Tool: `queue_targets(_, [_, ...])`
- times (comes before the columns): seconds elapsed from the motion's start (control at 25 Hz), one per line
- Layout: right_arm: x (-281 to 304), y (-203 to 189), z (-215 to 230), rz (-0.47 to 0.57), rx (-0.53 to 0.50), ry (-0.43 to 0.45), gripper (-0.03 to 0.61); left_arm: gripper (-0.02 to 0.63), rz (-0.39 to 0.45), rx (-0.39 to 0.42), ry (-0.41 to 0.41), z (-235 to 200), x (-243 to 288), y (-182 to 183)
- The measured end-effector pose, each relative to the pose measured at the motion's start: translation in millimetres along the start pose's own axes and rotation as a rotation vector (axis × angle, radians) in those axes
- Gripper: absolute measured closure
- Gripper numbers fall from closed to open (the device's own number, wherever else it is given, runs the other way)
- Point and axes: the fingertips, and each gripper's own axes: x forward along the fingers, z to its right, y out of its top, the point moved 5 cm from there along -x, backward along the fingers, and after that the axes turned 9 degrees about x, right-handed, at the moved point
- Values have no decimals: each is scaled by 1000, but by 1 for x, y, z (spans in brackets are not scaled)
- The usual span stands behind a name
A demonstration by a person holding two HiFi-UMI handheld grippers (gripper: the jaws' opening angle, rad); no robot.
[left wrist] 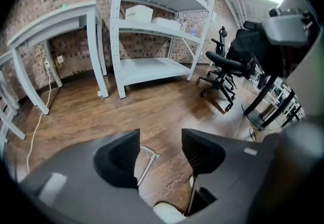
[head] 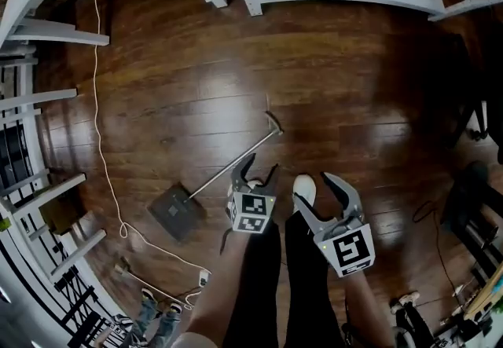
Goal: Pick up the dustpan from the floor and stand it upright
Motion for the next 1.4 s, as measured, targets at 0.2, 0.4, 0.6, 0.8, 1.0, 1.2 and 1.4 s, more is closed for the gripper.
queue_targets(0.2, [57,-49,25,-1,19,6,325,350,-111,40,-51,6,87,-85])
queue_targets(0.4, [101,-97,63,16,116,6,325,364,-161,115,-23,1,159,-133])
queue_targets(0.6, [126,-145,93,-17,171,-12,325,374,-214,156,-31,-6,215,-175])
queue_targets(0.8, [134,-173,111,-62,128,-3,325,382,-241,202,-63,-10,266,-192])
queue_targets(1.0, [141,-177,118,-67,137,-9,325,430,-270,202,-97,-11,294,-199])
queue_targets(1.2, [142,-174,109,-61,144,-1,325,514,-318,251,-120,-15,293,-206])
queue_targets(1.4, [128,-147,96,-38,168,-22,325,518,-284,266,-139,-8,260,-184])
